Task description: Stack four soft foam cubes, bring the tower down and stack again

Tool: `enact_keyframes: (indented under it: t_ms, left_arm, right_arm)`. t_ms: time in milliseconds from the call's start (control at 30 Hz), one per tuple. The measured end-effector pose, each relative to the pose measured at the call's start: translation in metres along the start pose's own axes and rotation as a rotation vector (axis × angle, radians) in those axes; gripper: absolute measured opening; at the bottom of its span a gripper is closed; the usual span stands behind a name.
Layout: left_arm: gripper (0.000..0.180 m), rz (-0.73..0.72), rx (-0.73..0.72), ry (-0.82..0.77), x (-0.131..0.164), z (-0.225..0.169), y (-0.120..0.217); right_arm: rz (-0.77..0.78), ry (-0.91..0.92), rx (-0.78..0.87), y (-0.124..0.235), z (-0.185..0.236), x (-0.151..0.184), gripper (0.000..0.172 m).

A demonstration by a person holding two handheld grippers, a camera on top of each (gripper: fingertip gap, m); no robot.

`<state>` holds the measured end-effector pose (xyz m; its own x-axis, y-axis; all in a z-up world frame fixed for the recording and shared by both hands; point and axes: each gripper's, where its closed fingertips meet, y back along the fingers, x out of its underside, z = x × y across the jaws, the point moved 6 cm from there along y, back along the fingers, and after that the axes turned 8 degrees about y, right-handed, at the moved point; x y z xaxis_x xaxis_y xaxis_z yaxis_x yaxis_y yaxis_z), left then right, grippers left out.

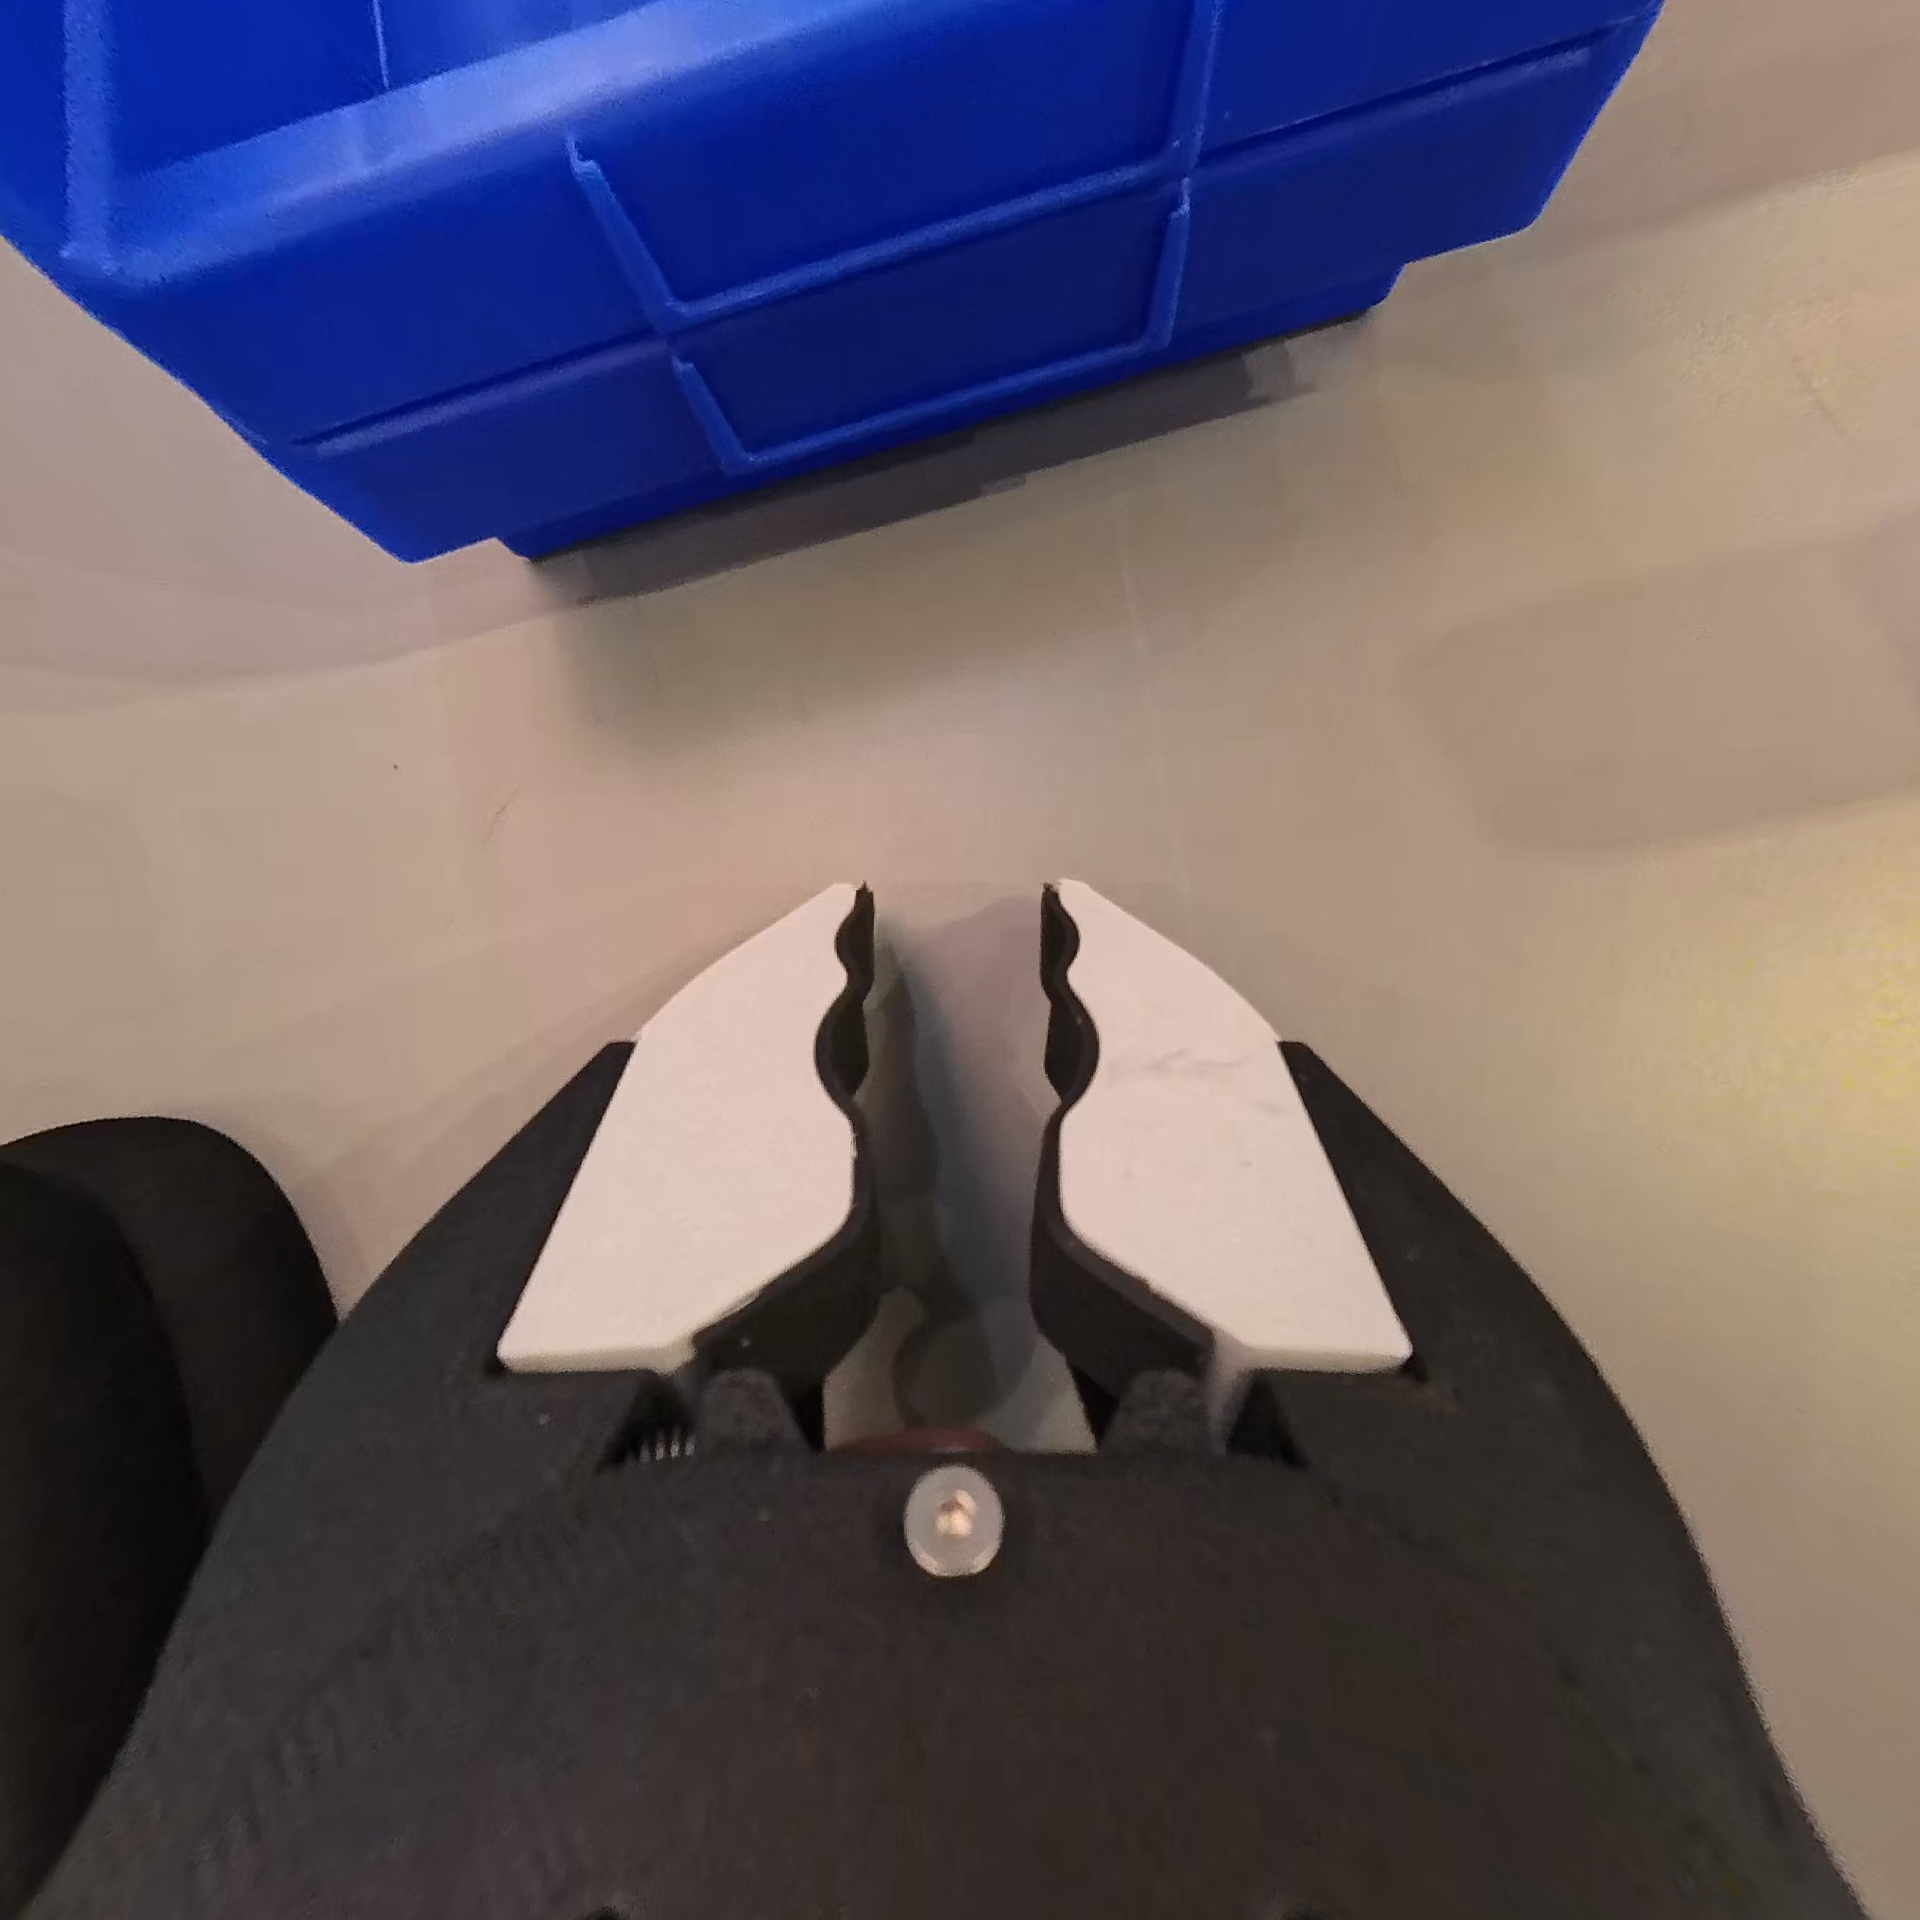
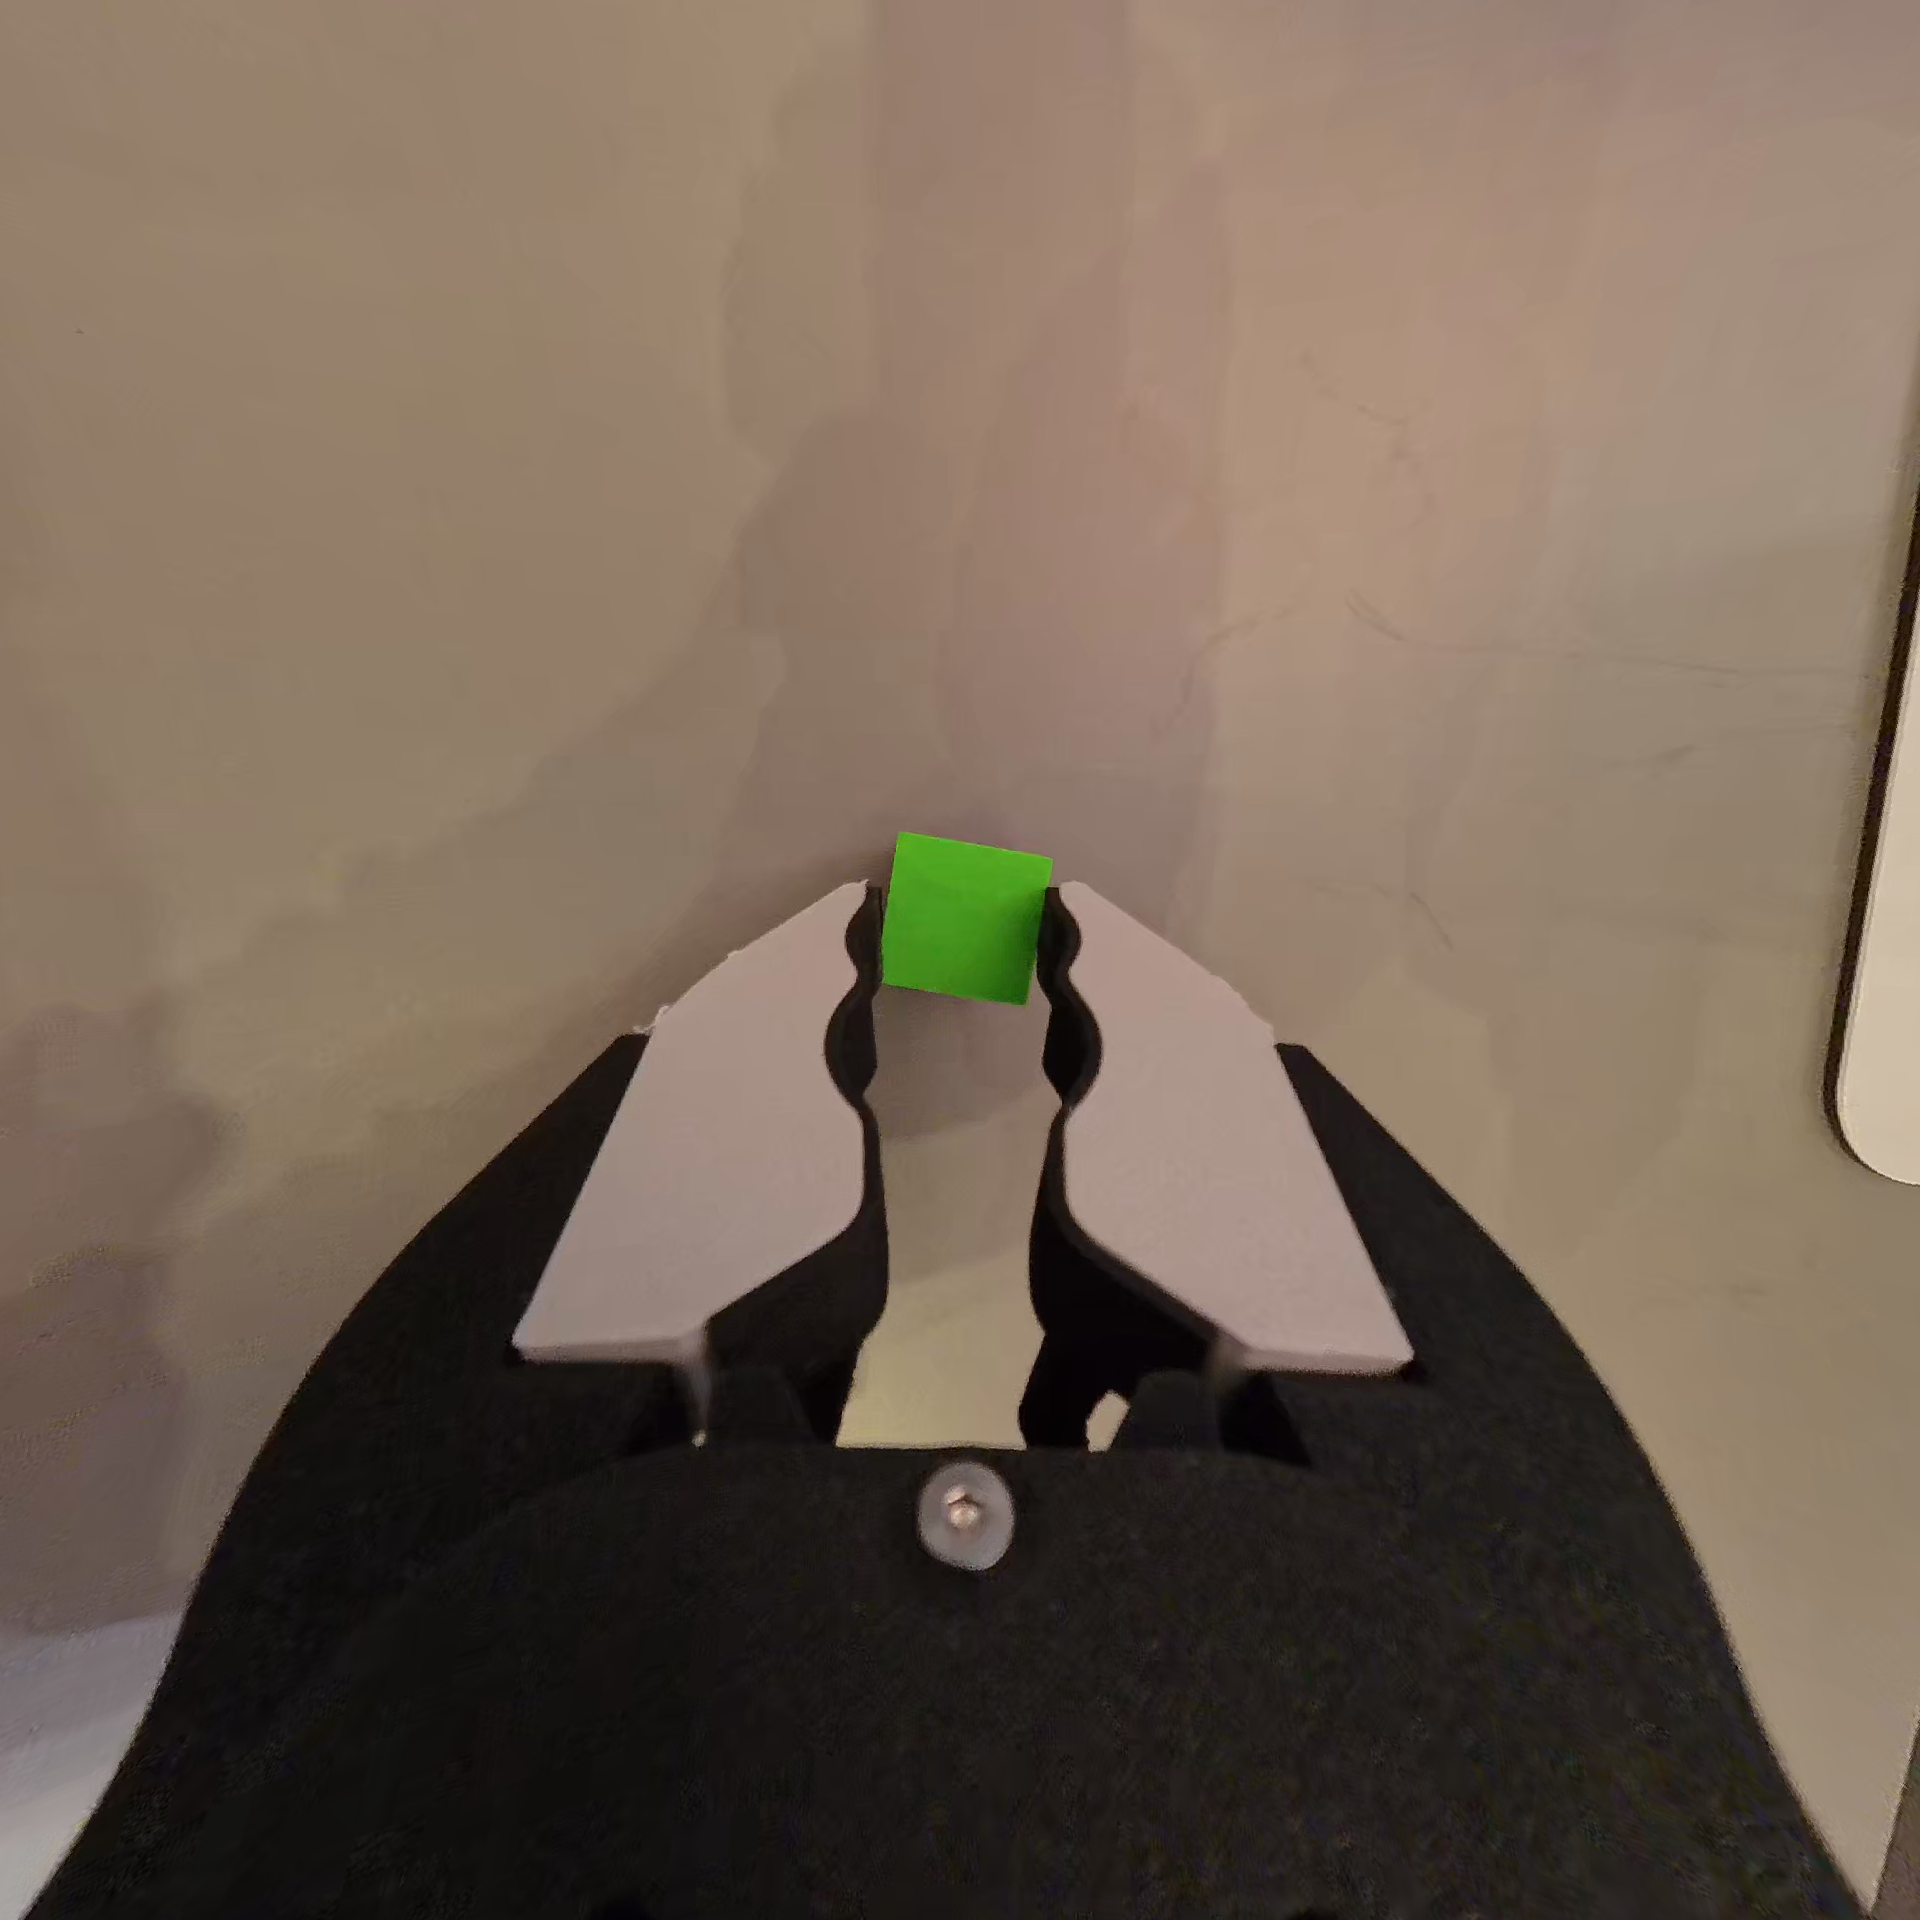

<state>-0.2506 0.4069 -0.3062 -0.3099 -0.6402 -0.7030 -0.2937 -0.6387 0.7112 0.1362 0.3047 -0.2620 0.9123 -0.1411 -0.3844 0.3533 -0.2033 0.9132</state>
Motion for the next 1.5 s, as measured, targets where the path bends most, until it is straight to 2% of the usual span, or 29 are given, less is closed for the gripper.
enact_keyframes:
  t_ms: [1500]
  left_arm:
    - [0.030, 0.006, 0.005, 0.000, 0.0003, -0.0002, -0.0006]
  right_arm:
    - [-0.001, -0.020, -0.039, 0.0009, -0.0044, 0.0023, 0.028]
